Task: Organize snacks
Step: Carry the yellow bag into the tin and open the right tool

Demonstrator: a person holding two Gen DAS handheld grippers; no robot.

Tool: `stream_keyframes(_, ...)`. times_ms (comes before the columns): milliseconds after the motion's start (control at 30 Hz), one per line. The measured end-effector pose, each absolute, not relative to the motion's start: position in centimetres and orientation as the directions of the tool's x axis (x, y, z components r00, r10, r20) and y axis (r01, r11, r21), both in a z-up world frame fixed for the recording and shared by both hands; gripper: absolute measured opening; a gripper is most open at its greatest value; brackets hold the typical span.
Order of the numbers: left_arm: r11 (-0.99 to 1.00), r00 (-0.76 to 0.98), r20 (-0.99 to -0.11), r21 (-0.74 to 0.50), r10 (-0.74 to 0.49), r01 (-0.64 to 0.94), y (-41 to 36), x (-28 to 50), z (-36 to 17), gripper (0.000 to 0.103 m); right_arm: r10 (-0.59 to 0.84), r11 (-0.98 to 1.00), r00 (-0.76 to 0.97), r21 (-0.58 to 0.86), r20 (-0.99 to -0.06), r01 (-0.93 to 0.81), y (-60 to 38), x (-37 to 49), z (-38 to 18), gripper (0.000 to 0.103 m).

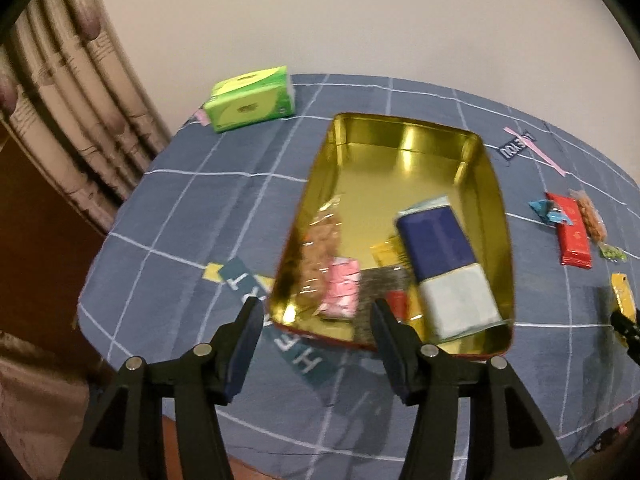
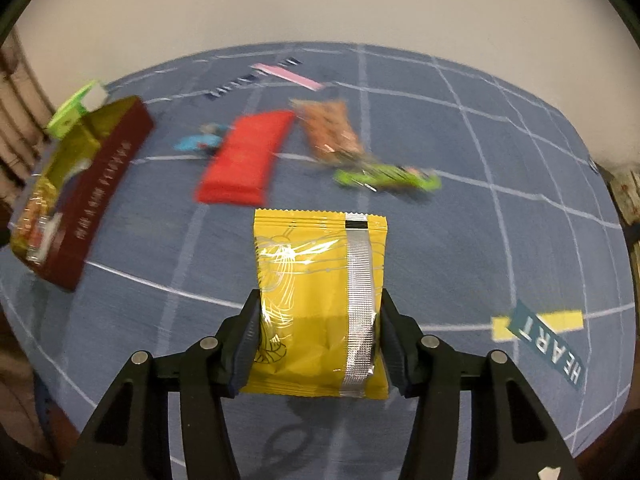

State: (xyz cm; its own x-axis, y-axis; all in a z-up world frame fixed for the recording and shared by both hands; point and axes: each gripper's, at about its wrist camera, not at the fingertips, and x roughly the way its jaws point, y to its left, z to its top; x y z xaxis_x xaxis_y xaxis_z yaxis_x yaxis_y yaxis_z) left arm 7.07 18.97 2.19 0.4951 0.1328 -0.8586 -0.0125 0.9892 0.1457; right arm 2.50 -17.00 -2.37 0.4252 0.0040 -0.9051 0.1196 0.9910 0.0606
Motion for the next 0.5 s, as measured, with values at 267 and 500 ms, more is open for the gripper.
stream_keyframes(267,0.985,0.496,-0.851,0.149,0.174,-0.091,22.3,5.7,2.3,0.057,0.141,0.989,0.477,0.147,-0.868,-0.024,-8.3,5.9,1.5,0.050)
stream_keyframes(500,0.966,0.470,-0.847,0.176,0.248,-0.191,25.8,4.4,1.7,0.057,0.234,0.972,0.468,0.193,-0.852,-0.133,-0.2,8.0,2.7,0.050)
